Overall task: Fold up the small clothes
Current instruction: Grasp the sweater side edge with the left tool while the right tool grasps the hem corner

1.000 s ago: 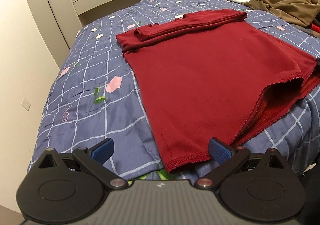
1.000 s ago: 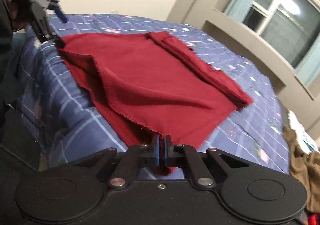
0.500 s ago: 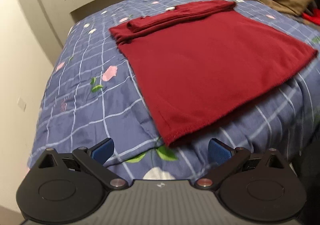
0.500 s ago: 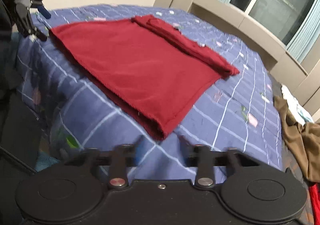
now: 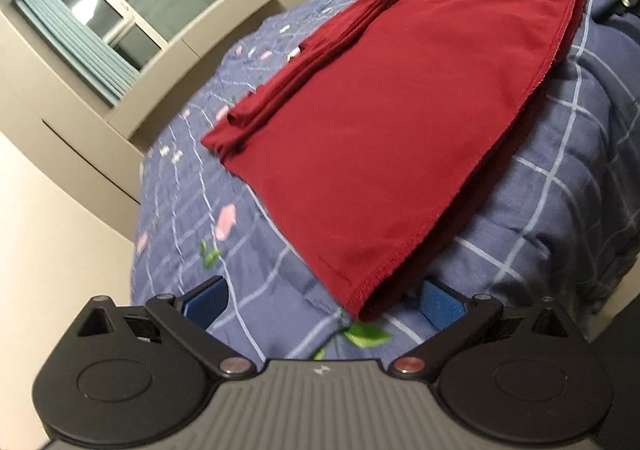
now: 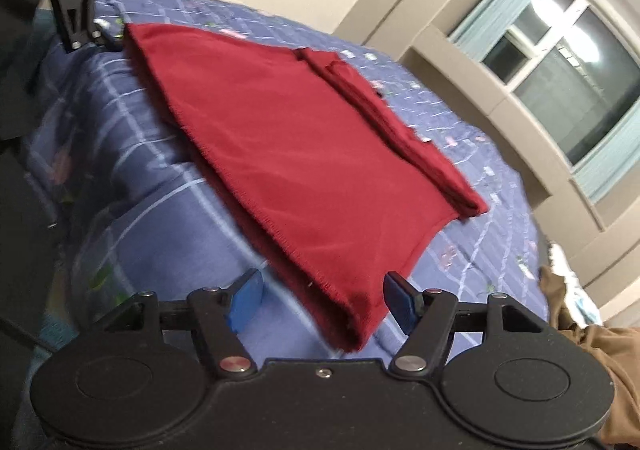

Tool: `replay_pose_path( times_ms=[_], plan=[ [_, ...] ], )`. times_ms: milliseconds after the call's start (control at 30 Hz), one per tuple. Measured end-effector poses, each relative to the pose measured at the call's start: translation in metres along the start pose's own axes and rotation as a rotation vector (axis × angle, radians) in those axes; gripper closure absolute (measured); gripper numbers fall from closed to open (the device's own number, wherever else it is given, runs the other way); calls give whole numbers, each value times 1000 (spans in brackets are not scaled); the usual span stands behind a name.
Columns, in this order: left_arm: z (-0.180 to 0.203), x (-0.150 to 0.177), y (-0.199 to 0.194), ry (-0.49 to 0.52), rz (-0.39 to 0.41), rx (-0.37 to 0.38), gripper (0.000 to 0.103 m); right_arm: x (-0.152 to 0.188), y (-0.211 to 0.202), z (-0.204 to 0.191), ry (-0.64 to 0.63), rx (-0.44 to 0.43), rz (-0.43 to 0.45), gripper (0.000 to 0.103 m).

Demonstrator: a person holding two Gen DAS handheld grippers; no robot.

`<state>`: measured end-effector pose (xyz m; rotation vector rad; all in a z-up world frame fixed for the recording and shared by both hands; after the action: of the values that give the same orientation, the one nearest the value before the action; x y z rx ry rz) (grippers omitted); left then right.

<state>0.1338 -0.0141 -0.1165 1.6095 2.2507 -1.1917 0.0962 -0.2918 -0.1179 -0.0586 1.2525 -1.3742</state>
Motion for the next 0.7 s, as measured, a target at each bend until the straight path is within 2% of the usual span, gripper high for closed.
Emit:
replay_pose_path(
  times_ms=[100, 167, 333, 467, 500, 533, 600, 700],
  plan=[
    [5, -2, 0, 37, 31, -30, 0, -3, 9, -2, -10, 33, 11, 43],
    [10, -3, -4, 88, 74, -41, 5, -6, 10, -7, -58, 42, 26, 50],
    [19, 4, -12, 129, 130, 21, 38, 0, 11, -24, -175, 40, 37, 71],
    [28, 6, -12, 173, 153, 46, 52, 2, 11, -28, -190, 41, 33, 81],
    [29, 6, -11, 182, 156, 50, 58, 1, 12, -27, -186, 33, 28, 90],
    [31, 6, -10, 195, 159, 58, 72, 0, 13, -27, -185, 26, 22, 93],
    [33, 6, -7, 226, 153, 61, 93, -2, 13, -27, -183, 18, 14, 95],
    [27, 5, -5, 213, 163, 71, 99, -6, 11, -20, -139, -2, 8, 97]
  ],
)
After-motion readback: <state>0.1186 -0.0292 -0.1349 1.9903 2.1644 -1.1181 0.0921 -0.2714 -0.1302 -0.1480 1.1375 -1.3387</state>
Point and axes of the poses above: each gripper's, at about its wrist camera, not at the fingertips, and y roughly the way its jaws point, z to its right, x to its underside, the point moved 7 cm from there along y, roughly the way its jaws point, and after that the axes turned 10 degrees about -x, right-handed, at the moved point
